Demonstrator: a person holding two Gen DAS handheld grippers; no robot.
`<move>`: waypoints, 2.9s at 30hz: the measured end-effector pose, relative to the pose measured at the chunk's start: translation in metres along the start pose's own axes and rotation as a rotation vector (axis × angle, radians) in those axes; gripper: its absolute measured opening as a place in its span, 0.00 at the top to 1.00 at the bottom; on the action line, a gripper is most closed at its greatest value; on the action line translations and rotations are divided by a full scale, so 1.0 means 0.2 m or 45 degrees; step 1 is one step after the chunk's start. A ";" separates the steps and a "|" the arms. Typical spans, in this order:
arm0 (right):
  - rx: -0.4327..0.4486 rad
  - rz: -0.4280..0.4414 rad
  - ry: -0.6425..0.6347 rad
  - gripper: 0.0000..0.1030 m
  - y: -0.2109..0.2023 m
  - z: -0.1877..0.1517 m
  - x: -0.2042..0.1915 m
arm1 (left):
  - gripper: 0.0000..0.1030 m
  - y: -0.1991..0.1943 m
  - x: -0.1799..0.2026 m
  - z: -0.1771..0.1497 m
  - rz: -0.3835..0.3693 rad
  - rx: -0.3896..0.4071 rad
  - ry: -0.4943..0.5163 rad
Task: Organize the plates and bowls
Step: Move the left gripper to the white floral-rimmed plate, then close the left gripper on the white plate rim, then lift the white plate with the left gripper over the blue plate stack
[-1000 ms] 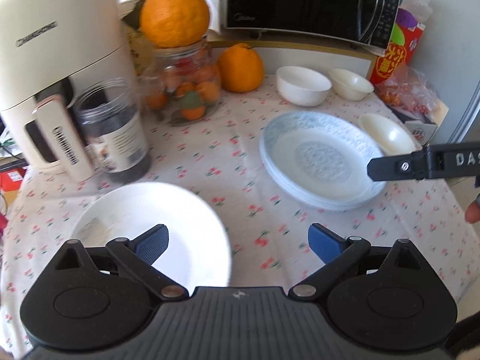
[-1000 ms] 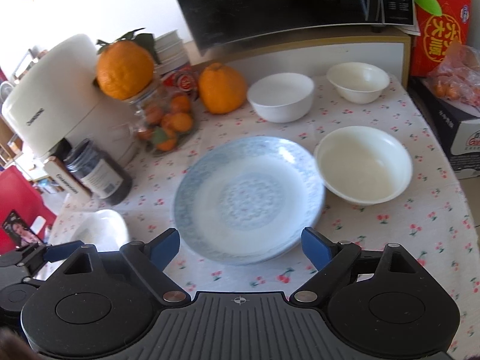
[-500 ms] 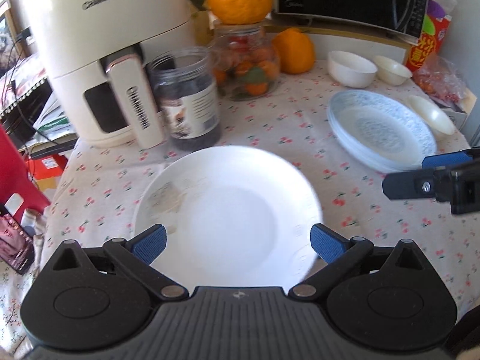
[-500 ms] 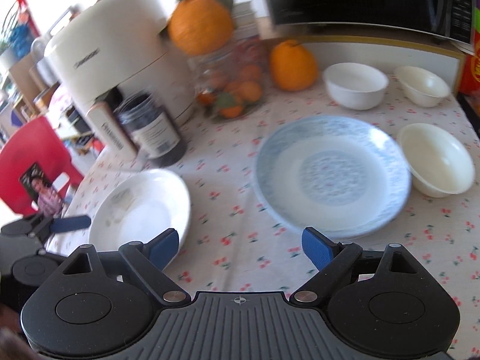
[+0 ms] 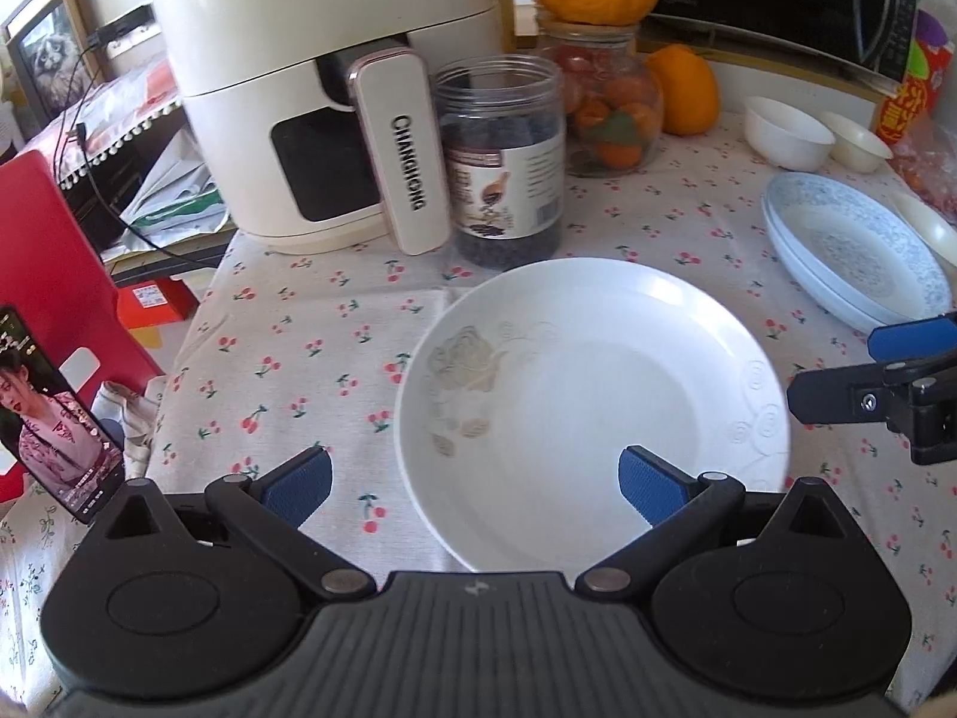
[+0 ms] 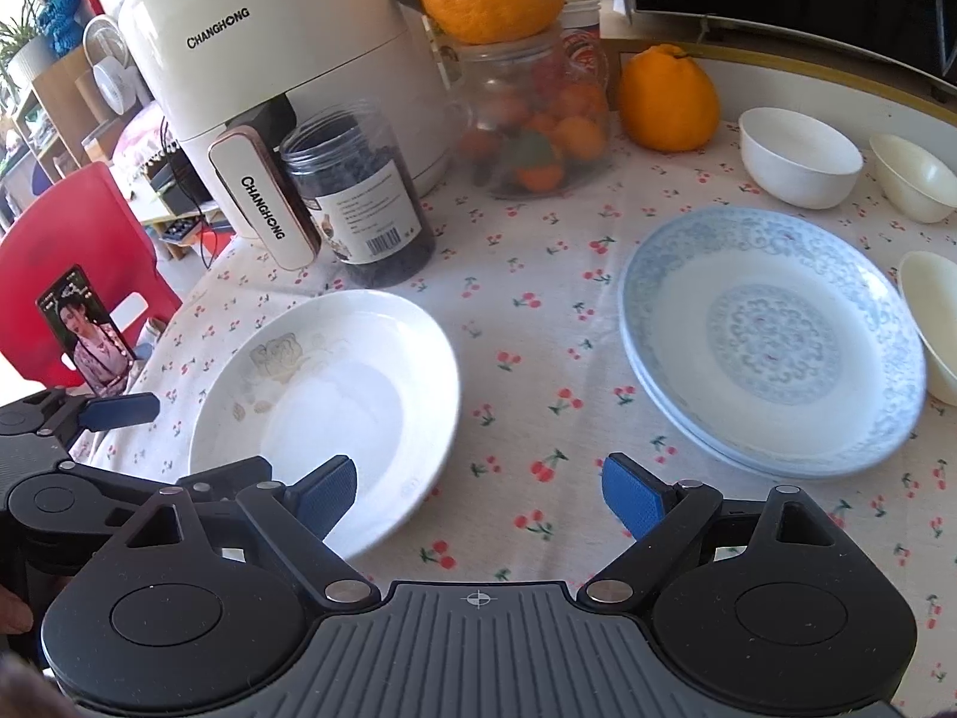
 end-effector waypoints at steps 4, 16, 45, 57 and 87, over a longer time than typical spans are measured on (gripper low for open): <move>0.001 0.002 -0.021 0.12 0.06 0.01 -0.06 | 0.01 0.04 -0.05 0.00 0.030 -0.002 -0.022; -0.028 -0.021 -0.053 0.12 0.19 0.00 -0.11 | 0.23 0.14 -0.12 -0.01 0.007 -0.085 -0.119; -0.067 0.008 -0.066 0.65 0.23 -0.02 -0.15 | 0.73 0.11 -0.10 -0.01 -0.087 -0.117 -0.169; 0.055 -0.068 -0.118 0.77 0.13 0.03 -0.09 | 0.83 0.05 -0.08 0.03 -0.136 -0.043 -0.194; 0.205 -0.053 0.010 0.77 -0.16 0.10 0.17 | 0.85 -0.14 0.14 0.12 -0.277 0.096 -0.174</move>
Point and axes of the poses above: each gripper's, at about its wrist camera, not at the fingertips, and y roughly the way its jaws point, x to its right, z to its top, the point moved 5 cm from there along y, roughly the way its jaws point, and after that the axes turned 8 degrees about -y, right-handed, at the moved point
